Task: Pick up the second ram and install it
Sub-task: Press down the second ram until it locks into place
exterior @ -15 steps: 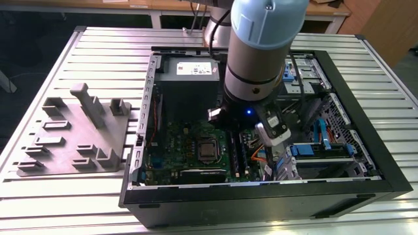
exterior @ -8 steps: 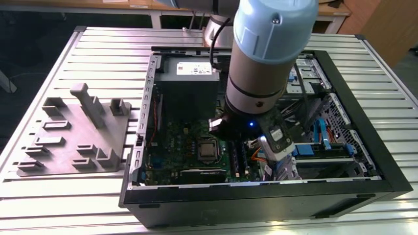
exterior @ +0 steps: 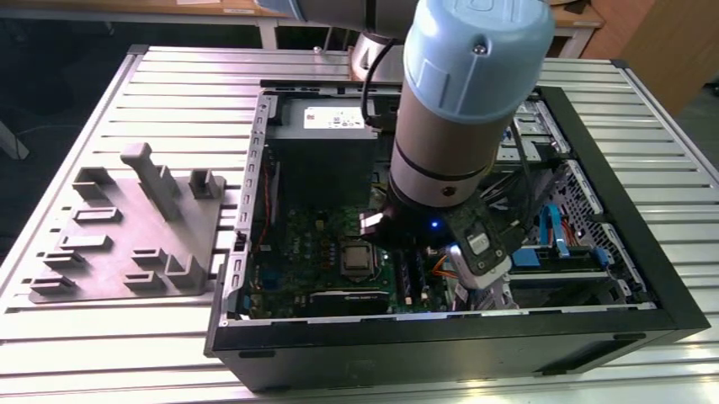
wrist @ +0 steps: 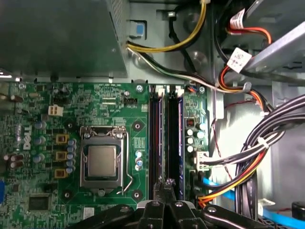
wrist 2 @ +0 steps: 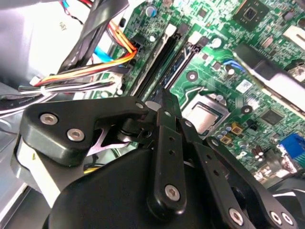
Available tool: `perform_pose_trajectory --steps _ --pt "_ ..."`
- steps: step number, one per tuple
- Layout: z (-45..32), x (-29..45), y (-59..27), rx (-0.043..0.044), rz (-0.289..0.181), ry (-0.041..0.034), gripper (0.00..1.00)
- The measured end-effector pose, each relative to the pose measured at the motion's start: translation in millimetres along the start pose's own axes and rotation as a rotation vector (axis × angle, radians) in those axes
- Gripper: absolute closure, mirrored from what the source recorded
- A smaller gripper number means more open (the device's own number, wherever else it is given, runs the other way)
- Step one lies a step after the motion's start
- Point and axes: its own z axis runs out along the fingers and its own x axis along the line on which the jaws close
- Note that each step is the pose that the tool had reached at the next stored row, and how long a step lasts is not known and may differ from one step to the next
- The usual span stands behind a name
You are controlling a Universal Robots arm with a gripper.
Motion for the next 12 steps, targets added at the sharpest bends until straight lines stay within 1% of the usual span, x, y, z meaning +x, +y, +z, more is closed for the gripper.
perform_pose_trajectory --steps 6,9,12 --pt "1.9 0.1 -5.1 0.0018 0.000 -0.0001 0.90" --pt "3.9 0.1 -5.9 0.0020 0.000 -0.0001 0.90" --pt "3.9 0.1 -5.9 0.0023 0.000 0.0000 0.90"
